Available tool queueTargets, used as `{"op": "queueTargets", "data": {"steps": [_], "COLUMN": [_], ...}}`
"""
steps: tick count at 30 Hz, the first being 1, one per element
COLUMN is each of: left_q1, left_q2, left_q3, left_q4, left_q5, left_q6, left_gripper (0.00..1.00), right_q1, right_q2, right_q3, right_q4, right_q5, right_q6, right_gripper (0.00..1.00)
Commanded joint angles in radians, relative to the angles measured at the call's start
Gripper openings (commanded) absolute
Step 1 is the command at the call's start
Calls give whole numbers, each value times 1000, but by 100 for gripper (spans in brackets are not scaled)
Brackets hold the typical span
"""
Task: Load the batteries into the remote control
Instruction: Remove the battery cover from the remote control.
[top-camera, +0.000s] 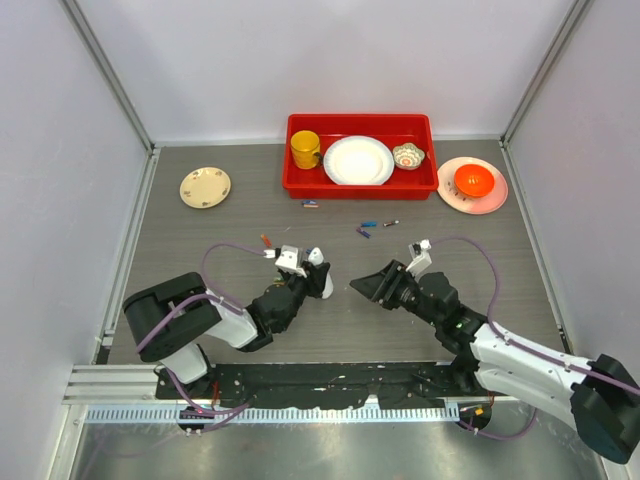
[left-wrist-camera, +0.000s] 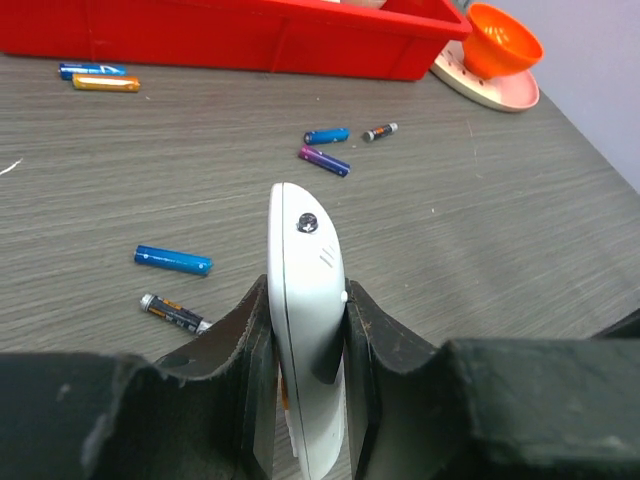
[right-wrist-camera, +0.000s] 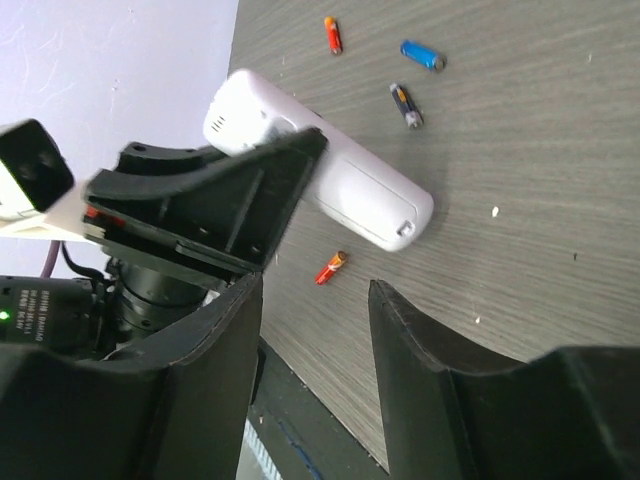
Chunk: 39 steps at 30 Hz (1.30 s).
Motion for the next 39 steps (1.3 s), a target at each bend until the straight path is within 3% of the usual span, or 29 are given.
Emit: {"op": "queueTargets", "data": {"steps": [1, 9, 21, 39], "left_q1": [0, 32, 51, 52], "left_q2": [-14, -29, 0, 28], "left_q3": [26, 5, 9, 0], "left_q4": [295, 294, 295, 295], "left_q5": [-81, -83, -54, -41], "left_q6": [-11, -196, -201, -200], "left_gripper": [0, 0, 0, 0], "right_q1": [-14, -26, -40, -49], "right_q2": [62, 265, 637, 868], "right_q3": [-60, -94, -78, -54], "right_q4": [274, 559, 877, 1050], "right_q5": [-41, -88, -137, -174], "right_q6": [103, 146, 233, 275], "right_gripper": [52, 52, 46, 42]}}
